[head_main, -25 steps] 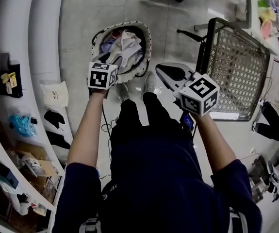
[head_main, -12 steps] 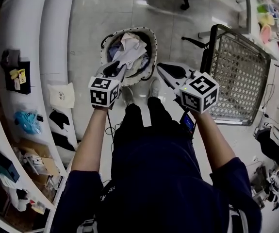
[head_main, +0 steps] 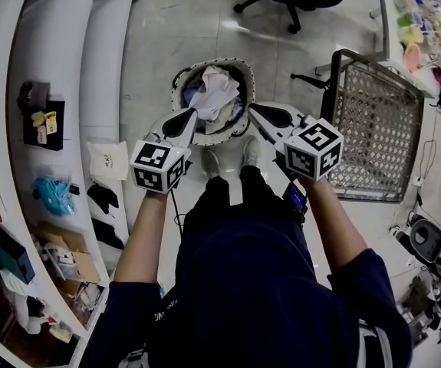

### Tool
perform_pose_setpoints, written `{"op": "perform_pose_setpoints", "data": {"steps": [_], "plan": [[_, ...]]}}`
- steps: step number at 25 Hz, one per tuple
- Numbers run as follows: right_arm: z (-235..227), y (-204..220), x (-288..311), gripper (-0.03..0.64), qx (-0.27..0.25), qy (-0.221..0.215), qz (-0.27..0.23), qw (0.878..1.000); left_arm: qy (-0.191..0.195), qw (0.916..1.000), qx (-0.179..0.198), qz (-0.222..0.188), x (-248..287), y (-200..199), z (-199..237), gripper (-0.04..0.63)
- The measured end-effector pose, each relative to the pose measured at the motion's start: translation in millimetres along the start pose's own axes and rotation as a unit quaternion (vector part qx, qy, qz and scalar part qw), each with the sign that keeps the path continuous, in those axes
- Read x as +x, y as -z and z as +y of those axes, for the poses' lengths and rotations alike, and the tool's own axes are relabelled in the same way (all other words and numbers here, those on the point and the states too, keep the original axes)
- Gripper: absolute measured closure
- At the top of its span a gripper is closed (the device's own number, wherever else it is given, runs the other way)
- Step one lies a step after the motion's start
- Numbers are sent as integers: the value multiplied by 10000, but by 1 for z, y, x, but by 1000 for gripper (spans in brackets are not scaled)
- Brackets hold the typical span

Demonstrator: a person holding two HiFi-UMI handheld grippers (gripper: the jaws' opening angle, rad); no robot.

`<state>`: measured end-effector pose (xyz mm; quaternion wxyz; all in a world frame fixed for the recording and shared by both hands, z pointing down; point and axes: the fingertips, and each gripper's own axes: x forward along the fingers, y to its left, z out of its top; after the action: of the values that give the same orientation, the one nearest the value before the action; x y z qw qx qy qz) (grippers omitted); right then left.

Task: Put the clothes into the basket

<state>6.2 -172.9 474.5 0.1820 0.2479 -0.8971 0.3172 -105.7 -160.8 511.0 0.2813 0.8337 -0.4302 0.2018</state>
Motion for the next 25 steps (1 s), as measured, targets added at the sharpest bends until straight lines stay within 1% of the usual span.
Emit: {"op": "perform_pose_setpoints", "data": {"steps": [5, 9, 14, 18, 21, 25], "plan": [[19, -12, -8, 609, -88, 31, -227, 9997, 163, 9994, 157, -268, -28, -19, -18, 591], [34, -17, -12, 609, -125, 35, -368, 9992, 343, 9984, 163, -423, -47, -24, -27, 592], [59, -20, -13, 609, -191, -62, -456, 9988, 611, 9957, 281, -637, -76, -28, -38, 592], [79, -26, -18, 609, -384, -85, -547, 9977, 686, 9940, 374, -763, -98, -27, -43, 592], [88, -27, -23, 610, -518, -19, -583, 9970, 738, 9934, 347, -802, -108, -22, -45, 592], [97, -19, -25, 609, -555, 9, -569, 9968, 771, 9931, 311, -832, -119, -14, -47, 592]]}}
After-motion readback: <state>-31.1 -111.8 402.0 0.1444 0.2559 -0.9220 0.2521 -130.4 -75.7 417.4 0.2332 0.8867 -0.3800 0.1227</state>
